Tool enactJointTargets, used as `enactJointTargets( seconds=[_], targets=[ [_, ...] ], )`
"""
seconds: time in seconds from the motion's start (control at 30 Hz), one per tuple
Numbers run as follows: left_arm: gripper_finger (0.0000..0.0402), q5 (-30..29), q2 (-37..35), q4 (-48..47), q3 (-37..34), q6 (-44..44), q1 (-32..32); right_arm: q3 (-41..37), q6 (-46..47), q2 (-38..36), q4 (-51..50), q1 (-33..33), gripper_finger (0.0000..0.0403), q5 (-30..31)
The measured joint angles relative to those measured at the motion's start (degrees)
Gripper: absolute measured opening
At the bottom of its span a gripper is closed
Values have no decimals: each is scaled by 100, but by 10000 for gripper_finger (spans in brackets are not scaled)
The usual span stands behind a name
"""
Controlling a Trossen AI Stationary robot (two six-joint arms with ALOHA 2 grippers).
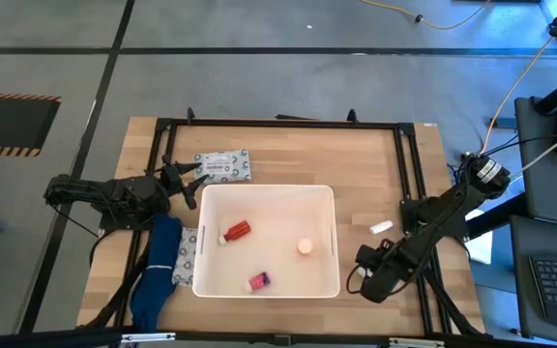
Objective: Pick & place medical supplies in basket/bin
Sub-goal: Put the bottom white rolled gauze into the white bin
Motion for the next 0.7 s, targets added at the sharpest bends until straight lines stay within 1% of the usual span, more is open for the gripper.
enactJointTargets(
  seconds=[0.1, 0.2, 0.33, 0.43, 0.6, 0.7],
  targets=[
    [198, -1, 0, 0, 0, 3, 0, -176, -29, 0, 340, 0, 287, -53],
    [198, -13, 0, 0, 0, 5, 0, -269, 89, 61, 308, -2, 285, -55],
    [198, -110, 0, 0, 0, 5, 0, -330, 101, 283, 277, -4, 263, -134],
    [198, -223, 0, 0, 0, 15, 0, -306, 101, 431, 238, -5, 231, -191],
    [198, -254, 0, 0, 0, 13, 0, -212, 93, 450, 66, -11, 160, -277],
    [198, -254, 0, 0, 0, 14, 0, 10, 28, 274, 96, 6, 118, -557]
  ],
)
